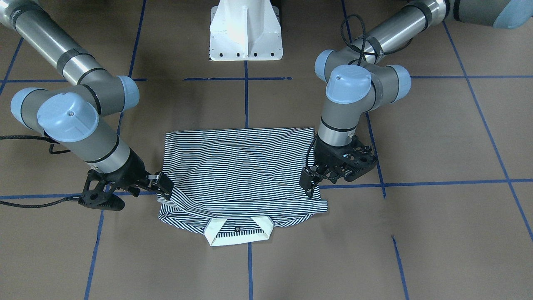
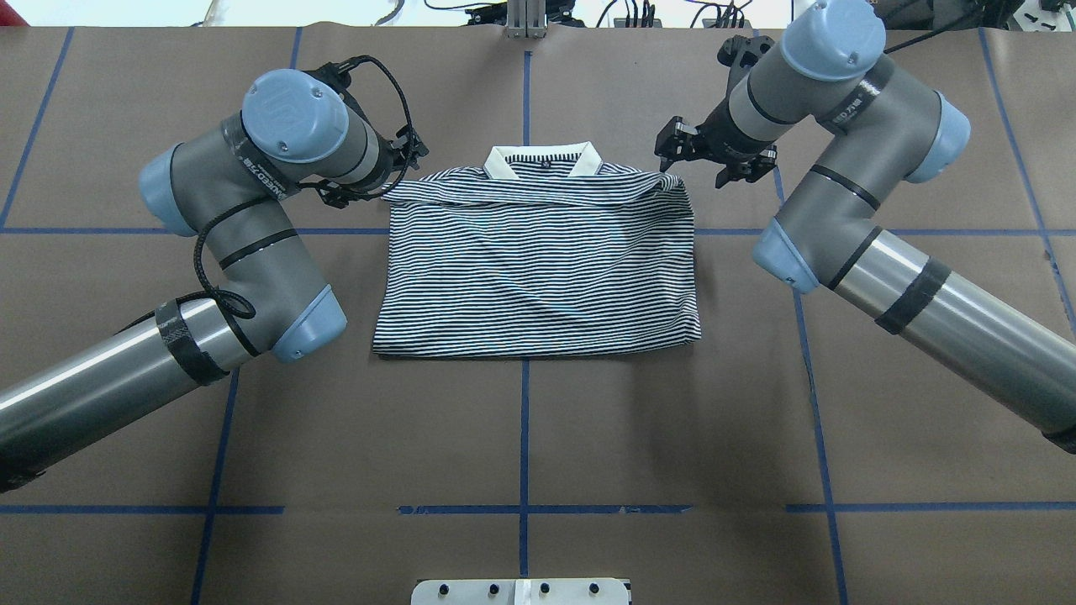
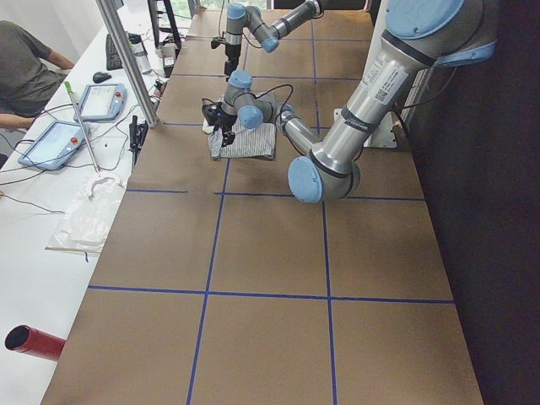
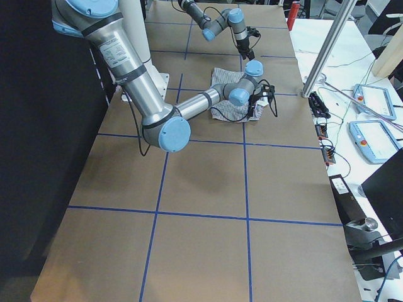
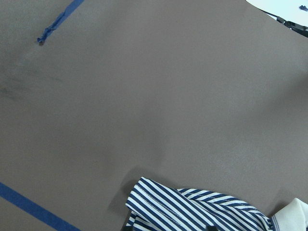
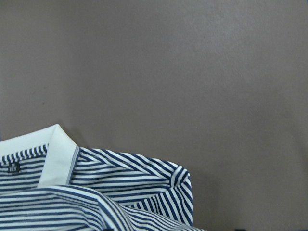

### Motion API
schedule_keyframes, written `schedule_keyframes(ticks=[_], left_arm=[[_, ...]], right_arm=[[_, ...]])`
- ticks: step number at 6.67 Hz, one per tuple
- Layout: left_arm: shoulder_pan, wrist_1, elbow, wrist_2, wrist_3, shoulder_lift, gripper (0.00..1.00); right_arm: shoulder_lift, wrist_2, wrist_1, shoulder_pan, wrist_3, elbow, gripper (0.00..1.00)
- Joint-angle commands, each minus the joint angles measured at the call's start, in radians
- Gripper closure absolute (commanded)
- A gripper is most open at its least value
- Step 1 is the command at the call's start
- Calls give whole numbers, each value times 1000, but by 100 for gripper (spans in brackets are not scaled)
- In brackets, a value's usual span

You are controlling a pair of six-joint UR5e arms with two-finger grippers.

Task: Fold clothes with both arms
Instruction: 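Move the right gripper along the shirt's side toward its nearer corner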

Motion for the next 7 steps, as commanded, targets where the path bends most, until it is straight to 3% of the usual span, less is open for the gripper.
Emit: schedule_keyframes(ticks=[1,3,4,5,6,7], left_arm=[[-2,22,-45,-5,-1,7,0],[-1,25,-51,-4,-1,7,0],[-1,25,-59,-5,-1,7,0],[-1,40,-76,-5,-1,5,0],[-1,51,-89,-5,-1,5,0],[1,51,-89,-5,-1,5,0]], right_arm=[[-59,21,4,-8,1,83,0],[-60,18,5,-19,18,87,0],[-82,6,5,-67,165,144,0],[-143,-47,1,-157,273,240,0],[-193,-151,-4,-254,296,285,0],[-221,-190,-6,-293,297,284,0]])
